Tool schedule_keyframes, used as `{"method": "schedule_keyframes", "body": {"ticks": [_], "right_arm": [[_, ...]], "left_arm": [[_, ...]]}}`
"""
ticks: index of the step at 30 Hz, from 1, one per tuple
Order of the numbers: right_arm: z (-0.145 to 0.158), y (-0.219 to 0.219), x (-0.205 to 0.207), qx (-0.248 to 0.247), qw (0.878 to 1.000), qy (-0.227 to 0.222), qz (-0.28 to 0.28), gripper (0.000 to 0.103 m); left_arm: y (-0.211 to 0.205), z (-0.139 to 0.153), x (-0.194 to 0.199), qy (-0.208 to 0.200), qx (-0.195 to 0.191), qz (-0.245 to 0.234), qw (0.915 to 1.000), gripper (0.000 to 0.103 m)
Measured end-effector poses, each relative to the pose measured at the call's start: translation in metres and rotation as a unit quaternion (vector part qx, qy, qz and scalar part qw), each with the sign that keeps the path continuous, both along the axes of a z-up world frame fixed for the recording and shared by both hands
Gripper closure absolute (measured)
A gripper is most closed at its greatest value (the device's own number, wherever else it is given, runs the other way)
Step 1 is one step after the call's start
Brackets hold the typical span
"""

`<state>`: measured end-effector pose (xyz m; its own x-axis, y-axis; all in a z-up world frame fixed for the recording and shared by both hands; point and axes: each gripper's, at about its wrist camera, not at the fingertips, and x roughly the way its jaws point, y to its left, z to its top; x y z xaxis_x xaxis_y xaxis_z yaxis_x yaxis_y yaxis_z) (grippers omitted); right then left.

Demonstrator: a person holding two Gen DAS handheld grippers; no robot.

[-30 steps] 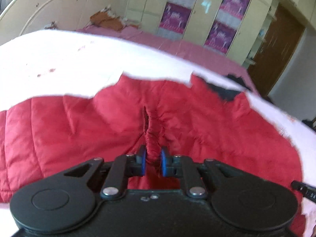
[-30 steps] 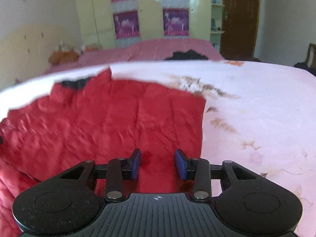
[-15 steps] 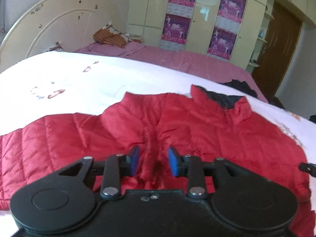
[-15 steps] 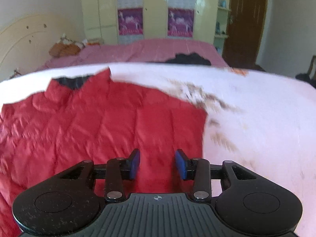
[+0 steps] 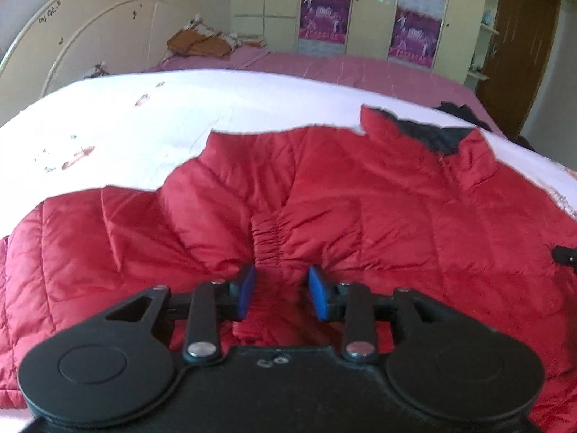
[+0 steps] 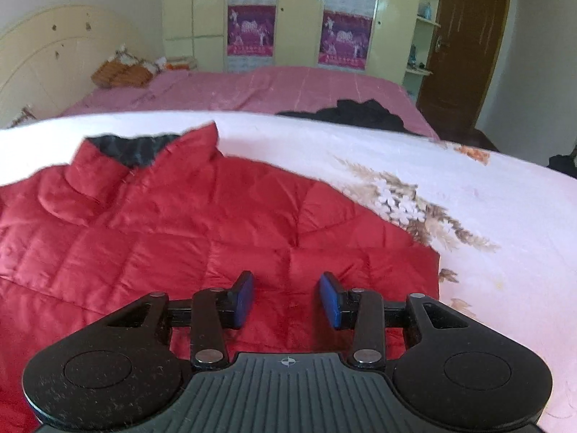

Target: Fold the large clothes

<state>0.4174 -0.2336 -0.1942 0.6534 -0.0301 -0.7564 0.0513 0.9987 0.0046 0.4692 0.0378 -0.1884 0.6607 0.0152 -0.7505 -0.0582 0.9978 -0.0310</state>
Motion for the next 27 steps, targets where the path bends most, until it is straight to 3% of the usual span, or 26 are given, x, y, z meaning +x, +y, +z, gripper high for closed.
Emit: {"method": "schedule_keyframes", "body": {"ticks": [8,11,14,17,18,27], "right_arm": [[-0.004,0.005,-0.002,-0.012,1.0,0.002,0.007,0.064],[0.013,0.007,-0.01,-0.005,1.0,-0.015,-0.001,0.063],[0.031,0.024,-0.025,-0.003,0.999,-0.038,0.031,0.063],[0.037,0.043,-0.035,0.016,0.998,-0.032,0.06,0.063],[0.036,0.05,-0.039,0.019,0.997,-0.027,0.069,0.063],[0.008,0.092,-0.057,0.001,0.995,-0.002,0.096,0.063]], "left_arm": [[0.0,0.0,-0.001,0.004,0.005,-0.001,1.0,0.069],[0.001,0.003,0.0,0.01,0.0,0.002,1.0,0.069],[0.002,0.006,0.0,0.016,-0.006,0.008,0.9998,0.065],[0.0,0.011,-0.003,0.019,-0.004,0.009,0.9998,0.045],[-0.001,0.014,-0.006,0.015,0.004,0.01,0.9998,0.033],[0.019,0.038,-0.03,0.007,0.0,0.013,0.9999,0.029]]}}
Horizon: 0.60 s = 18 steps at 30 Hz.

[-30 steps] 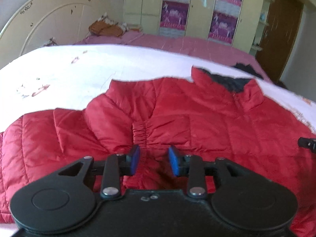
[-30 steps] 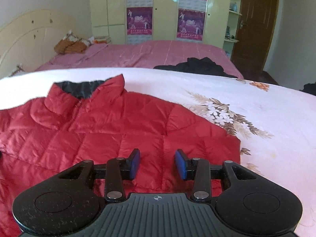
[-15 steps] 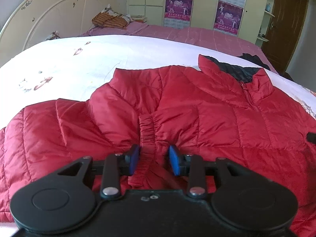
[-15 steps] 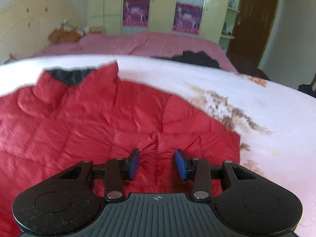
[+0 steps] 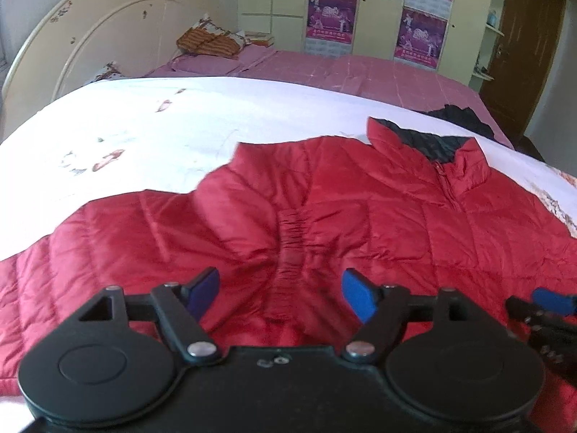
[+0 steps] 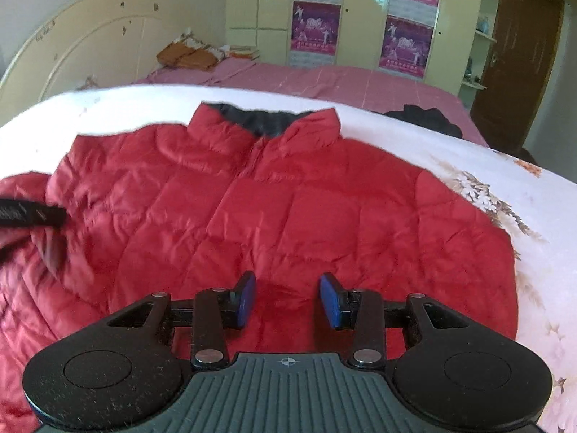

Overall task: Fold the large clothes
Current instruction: 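Move the left tool to the other sleeve cuff and grasp it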

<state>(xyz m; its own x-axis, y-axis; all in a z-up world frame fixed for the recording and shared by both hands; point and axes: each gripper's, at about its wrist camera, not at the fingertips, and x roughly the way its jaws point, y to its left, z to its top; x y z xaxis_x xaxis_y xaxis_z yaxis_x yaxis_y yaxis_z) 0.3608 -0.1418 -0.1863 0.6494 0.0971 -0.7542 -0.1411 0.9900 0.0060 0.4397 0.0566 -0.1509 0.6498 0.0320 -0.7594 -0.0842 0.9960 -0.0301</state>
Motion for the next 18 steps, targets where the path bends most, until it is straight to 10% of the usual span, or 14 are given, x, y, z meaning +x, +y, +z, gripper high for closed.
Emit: {"method": "schedule_keyframes", "body": {"ticks": [18], "right_arm": [[0.019,0.038,-0.004,-0.001,1.0,-0.015,0.013,0.063]], "left_arm": [[0.091,0.019,-0.058,0.007,-0.007,0.066,0.9978,0.022]]}}
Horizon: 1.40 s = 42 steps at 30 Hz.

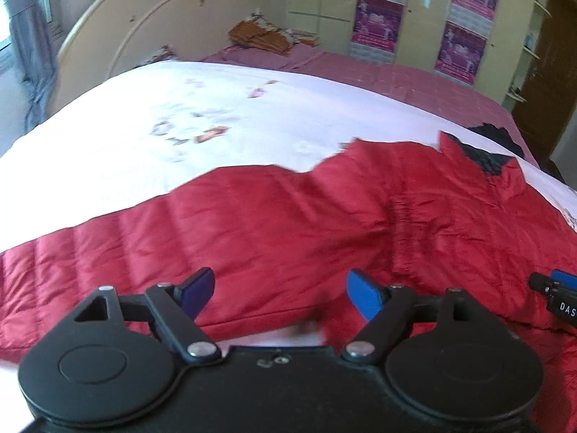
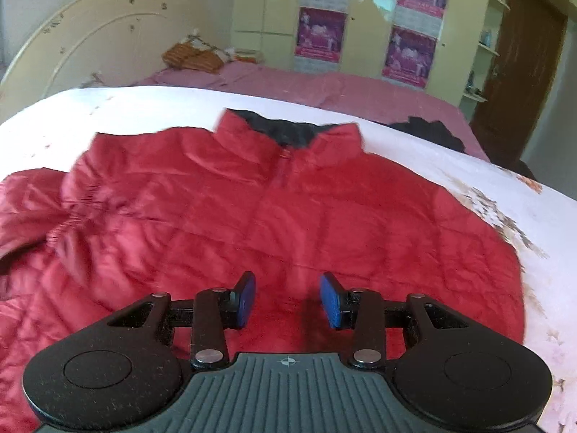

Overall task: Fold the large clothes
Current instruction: 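Move the left tool to the other sleeve cuff and grasp it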

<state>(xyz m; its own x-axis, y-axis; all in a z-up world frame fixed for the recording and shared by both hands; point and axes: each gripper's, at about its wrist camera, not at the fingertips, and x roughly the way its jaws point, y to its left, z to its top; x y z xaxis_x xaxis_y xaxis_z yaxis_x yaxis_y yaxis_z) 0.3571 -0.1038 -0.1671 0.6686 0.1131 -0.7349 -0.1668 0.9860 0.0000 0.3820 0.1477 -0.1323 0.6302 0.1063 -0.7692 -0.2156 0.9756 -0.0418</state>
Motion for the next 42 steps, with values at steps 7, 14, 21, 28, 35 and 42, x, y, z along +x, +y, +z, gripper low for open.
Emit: {"method": "schedule_keyframes", "body": {"ticks": [7,14,21,28,35,42], "right_arm": [[0.013,0.027,0.001,0.03,0.999,-0.01,0.008,0.063],[0.007,0.046,0.006,0.032,0.999,-0.005,0.007,0.063],[-0.015,0.065,0.012,-0.012,0.999,0.025,0.028,0.063],[-0.017,0.067,0.008,-0.001,1.0,0.02,0.024,0.063],[-0.017,0.064,0.01,0.013,1.0,0.018,0.019,0.063],[-0.018,0.063,0.011,0.004,1.0,0.02,0.014,0.063]], "left_arm": [[0.072,-0.001,-0.043,0.002,-0.017,0.067,0.9976,0.017],[0.148,-0.011,-0.092,0.016,-0.059,0.165,0.9844,0.017],[0.205,-0.025,-0.136,0.011,-0.12,0.261,0.9579,0.02],[0.228,-0.036,-0.15,-0.05,-0.179,0.295,0.9371,0.038],[0.238,-0.039,-0.145,-0.083,-0.181,0.33,0.9229,0.088],[0.221,-0.01,-0.135,-0.117,-0.156,0.293,0.9362,0.097]]}}
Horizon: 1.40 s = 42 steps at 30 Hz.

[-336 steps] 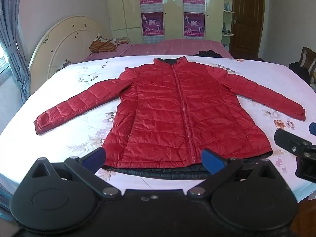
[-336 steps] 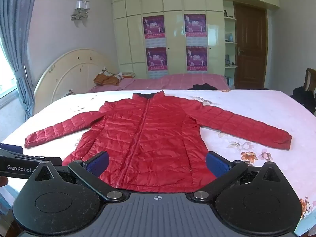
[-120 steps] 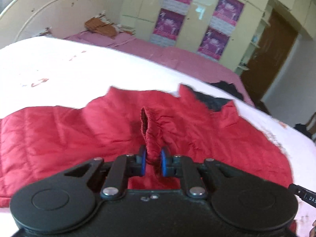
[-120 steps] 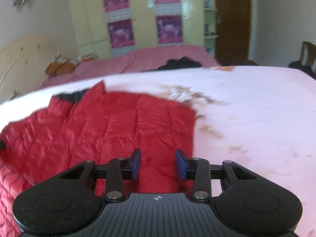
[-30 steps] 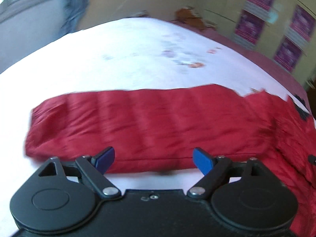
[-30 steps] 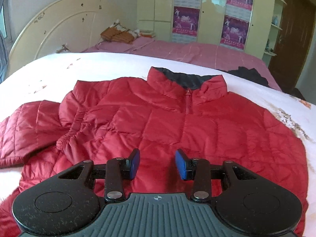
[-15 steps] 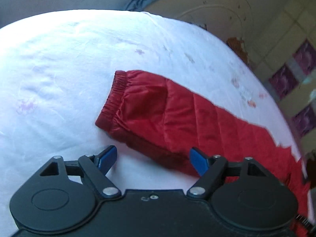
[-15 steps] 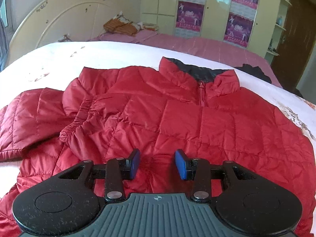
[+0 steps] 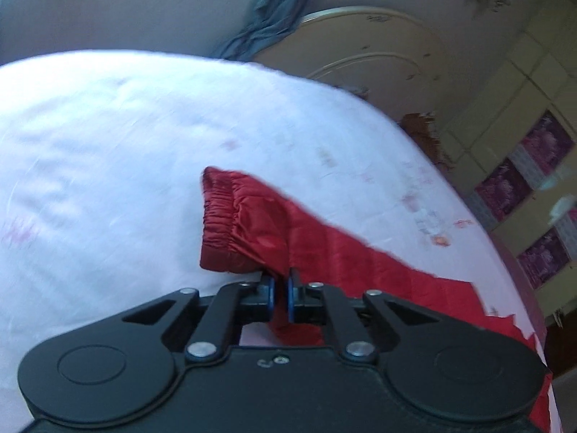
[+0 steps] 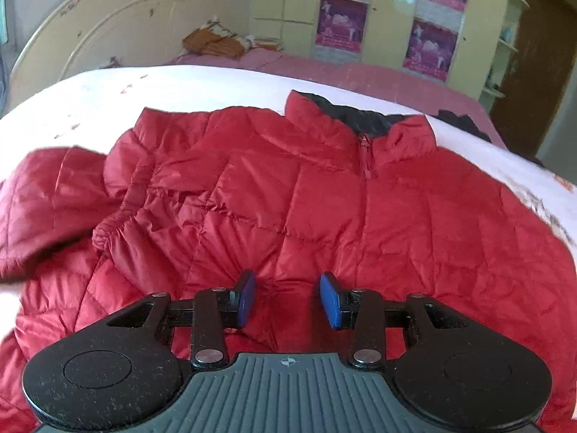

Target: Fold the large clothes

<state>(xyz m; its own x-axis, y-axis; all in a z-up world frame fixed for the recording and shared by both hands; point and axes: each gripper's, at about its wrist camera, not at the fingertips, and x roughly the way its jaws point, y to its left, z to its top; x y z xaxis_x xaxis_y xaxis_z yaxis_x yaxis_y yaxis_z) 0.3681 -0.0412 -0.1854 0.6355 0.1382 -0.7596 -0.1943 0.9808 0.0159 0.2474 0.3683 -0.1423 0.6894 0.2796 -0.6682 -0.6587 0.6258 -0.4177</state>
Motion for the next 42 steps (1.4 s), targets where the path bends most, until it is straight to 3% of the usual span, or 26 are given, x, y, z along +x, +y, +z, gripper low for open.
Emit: {"method": "schedule_keyframes", "body": {"ticks": [6,11,16,24,28,29,30,31,32,35,36,39,40,42], "right_arm": [[0.02,-0.017,-0.007,0.034,0.999,-0.021,-0.018,0.063],[0.03,-0.043,-0.017,0.045,0.998,-0.026,-0.039,0.063],[0.035,-0.075,-0.032,0.042,0.997,-0.03,-0.06,0.063],[0.038,-0.126,-0.051,0.049,0.995,-0.013,-0.09,0.063],[0.038,-0.143,-0.055,0.065,0.993,-0.006,-0.102,0.063],[0.039,-0.146,-0.055,0.071,0.992,-0.005,-0.104,0.063],[0.039,-0.149,-0.055,0.078,0.991,-0.004,-0.106,0.048],[0.04,-0.151,-0.055,0.083,0.991,-0.007,-0.108,0.029],[0.043,-0.152,-0.058,0.084,0.99,-0.021,-0.112,0.0],[0.051,-0.147,-0.056,0.079,0.991,-0.04,-0.101,0.0],[0.052,-0.146,-0.053,0.085,0.99,-0.041,-0.101,0.0],[0.056,-0.143,-0.047,0.099,0.989,-0.046,-0.1,0.0],[0.058,-0.141,-0.045,0.105,0.989,-0.048,-0.097,0.0],[0.063,-0.134,-0.041,0.12,0.988,-0.051,-0.087,0.0]], "left_arm": [[-0.048,0.047,0.034,-0.044,0.045,-0.098,0.9932,0.097],[-0.123,0.068,0.081,-0.071,0.072,-0.214,0.9715,0.097],[-0.215,0.069,0.124,-0.083,0.082,-0.33,0.9369,0.097],[-0.344,0.025,0.171,-0.037,0.092,-0.49,0.8662,0.097],[-0.376,-0.005,0.174,-0.001,0.11,-0.521,0.8465,0.096],[-0.381,-0.011,0.178,0.007,0.118,-0.524,0.8435,0.096],[-0.384,-0.015,0.175,0.014,0.128,-0.527,0.84,0.092],[-0.386,-0.019,0.174,0.02,0.133,-0.53,0.8372,0.083],[-0.39,-0.02,0.169,0.025,0.137,-0.531,0.8356,0.079],[-0.385,-0.022,0.167,0.031,0.144,-0.53,0.8351,0.076],[-0.384,-0.019,0.165,0.032,0.144,-0.528,0.8364,0.071],[-0.371,-0.007,0.153,0.024,0.154,-0.512,0.8448,0.036],[-0.367,-0.001,0.148,0.015,0.163,-0.505,0.8472,0.031],[-0.354,0.007,0.14,0.008,0.18,-0.494,0.8503,0.031]]}}
